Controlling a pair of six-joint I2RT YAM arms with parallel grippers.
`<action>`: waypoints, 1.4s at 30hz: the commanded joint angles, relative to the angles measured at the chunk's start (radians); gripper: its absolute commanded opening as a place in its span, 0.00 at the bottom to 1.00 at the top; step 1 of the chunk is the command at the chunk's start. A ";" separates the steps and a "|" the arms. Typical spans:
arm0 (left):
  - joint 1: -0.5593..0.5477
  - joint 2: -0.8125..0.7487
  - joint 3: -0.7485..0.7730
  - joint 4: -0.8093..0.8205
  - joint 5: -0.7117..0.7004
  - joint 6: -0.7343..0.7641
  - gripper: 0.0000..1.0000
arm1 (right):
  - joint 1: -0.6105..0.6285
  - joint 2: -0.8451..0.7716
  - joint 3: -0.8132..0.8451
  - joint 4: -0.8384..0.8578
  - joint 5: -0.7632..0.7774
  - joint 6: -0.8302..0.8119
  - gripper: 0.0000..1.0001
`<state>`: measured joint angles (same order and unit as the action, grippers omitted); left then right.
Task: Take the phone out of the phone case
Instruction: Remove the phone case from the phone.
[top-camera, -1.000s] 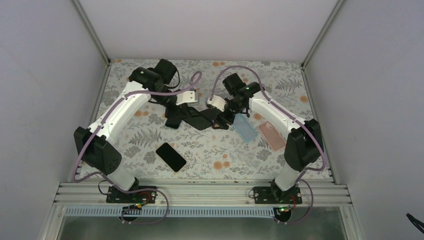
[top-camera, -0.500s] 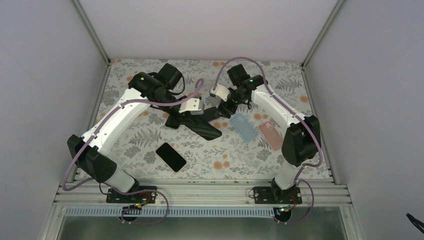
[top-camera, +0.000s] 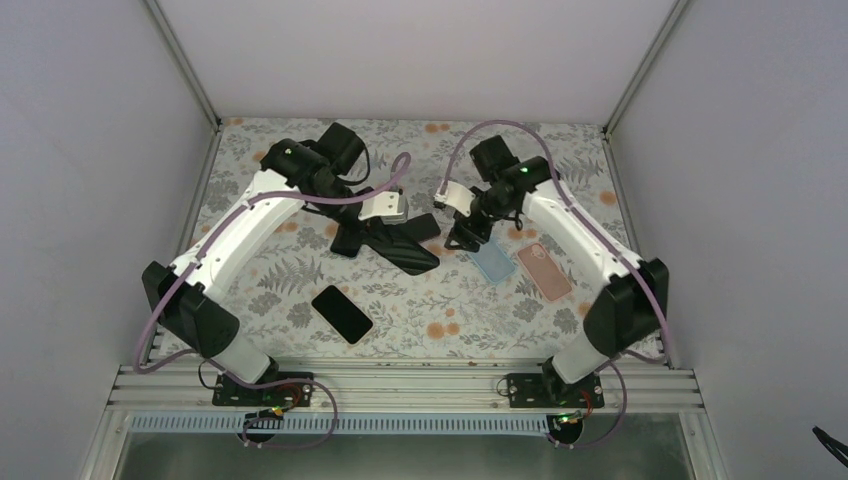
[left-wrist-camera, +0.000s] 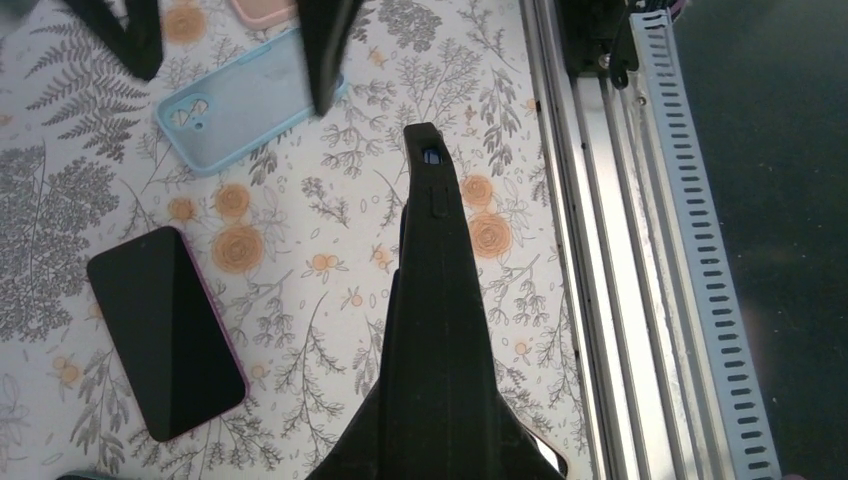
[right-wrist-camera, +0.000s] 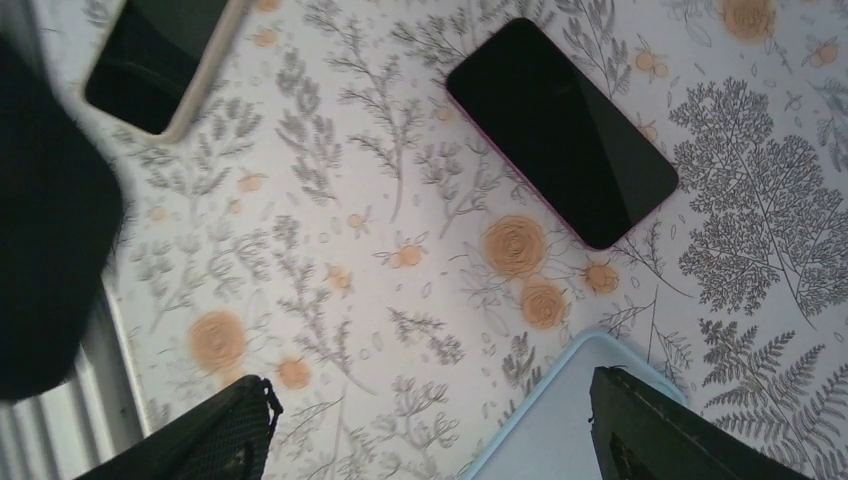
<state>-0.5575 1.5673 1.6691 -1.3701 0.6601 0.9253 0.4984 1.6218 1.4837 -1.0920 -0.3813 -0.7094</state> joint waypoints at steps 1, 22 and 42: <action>0.013 0.017 0.048 0.012 0.025 0.014 0.02 | 0.045 -0.110 -0.033 -0.096 -0.061 -0.019 0.78; 0.018 0.006 0.054 0.012 0.058 0.010 0.02 | 0.108 -0.148 -0.126 0.004 0.014 0.045 0.73; 0.022 0.033 0.075 0.012 0.040 0.014 0.02 | 0.074 -0.098 -0.058 -0.034 -0.037 0.014 0.70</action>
<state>-0.5407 1.6054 1.7058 -1.3705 0.6598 0.9257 0.5797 1.5276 1.4052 -1.0992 -0.3775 -0.6807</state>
